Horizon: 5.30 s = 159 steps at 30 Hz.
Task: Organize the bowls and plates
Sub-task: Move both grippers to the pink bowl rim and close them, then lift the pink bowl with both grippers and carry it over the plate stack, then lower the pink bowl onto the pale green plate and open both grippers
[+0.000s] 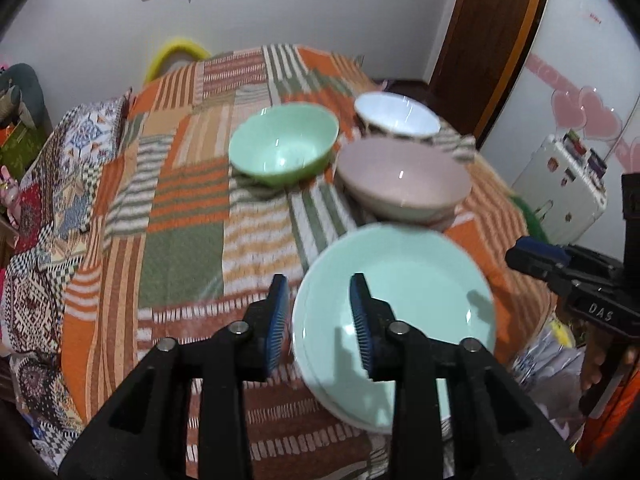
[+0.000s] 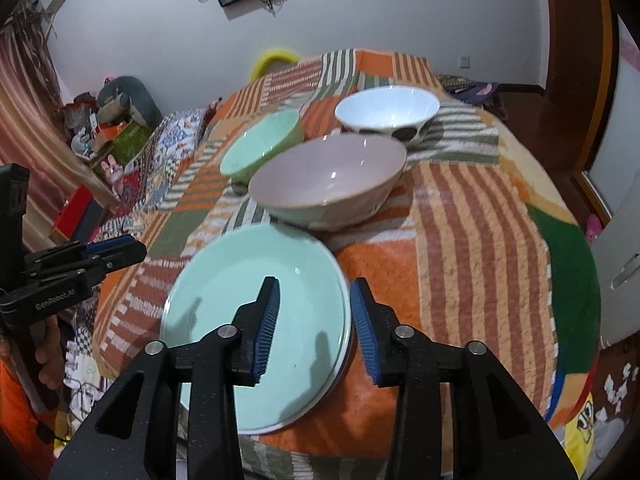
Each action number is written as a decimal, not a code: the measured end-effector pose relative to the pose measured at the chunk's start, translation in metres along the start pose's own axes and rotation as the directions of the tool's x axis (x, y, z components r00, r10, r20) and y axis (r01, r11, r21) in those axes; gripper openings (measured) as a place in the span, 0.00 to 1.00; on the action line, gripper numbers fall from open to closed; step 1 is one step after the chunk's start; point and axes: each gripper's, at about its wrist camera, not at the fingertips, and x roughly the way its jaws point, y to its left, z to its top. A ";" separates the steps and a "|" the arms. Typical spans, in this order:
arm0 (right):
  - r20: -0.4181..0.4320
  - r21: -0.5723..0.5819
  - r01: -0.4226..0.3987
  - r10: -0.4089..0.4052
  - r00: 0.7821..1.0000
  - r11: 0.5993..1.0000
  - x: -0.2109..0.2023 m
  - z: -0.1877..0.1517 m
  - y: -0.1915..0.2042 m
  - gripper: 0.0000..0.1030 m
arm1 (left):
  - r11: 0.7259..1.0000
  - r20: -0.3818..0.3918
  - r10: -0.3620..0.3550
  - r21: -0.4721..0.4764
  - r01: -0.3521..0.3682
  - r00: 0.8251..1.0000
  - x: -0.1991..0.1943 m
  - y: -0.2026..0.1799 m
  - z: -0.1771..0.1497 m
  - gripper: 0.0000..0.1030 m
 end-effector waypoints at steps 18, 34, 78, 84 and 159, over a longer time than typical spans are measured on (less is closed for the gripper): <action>0.108 0.094 0.006 -0.016 0.994 0.996 0.012 0.054 -0.040 0.42 | 0.998 0.019 -0.065 0.010 0.065 0.998 0.058 -0.016 0.073 0.43; 0.031 0.182 0.012 -0.017 0.999 0.983 0.060 0.064 -0.069 0.42 | 0.995 -0.065 -0.102 -0.027 0.100 0.993 0.133 -0.007 0.089 0.42; 0.126 0.099 -0.049 0.037 0.991 0.994 0.005 0.069 -0.017 0.21 | 0.994 0.053 -0.101 -0.023 0.103 0.993 0.040 -0.018 0.068 0.18; 0.148 0.042 -0.060 0.053 0.987 0.997 -0.007 0.068 0.002 0.21 | 0.995 0.093 -0.090 -0.039 0.094 0.992 0.009 -0.011 0.055 0.18; -0.287 -0.217 -0.194 0.127 0.949 0.957 0.128 -0.006 0.162 0.21 | 0.929 -0.110 0.075 -0.353 -0.110 0.991 0.005 0.162 -0.114 0.18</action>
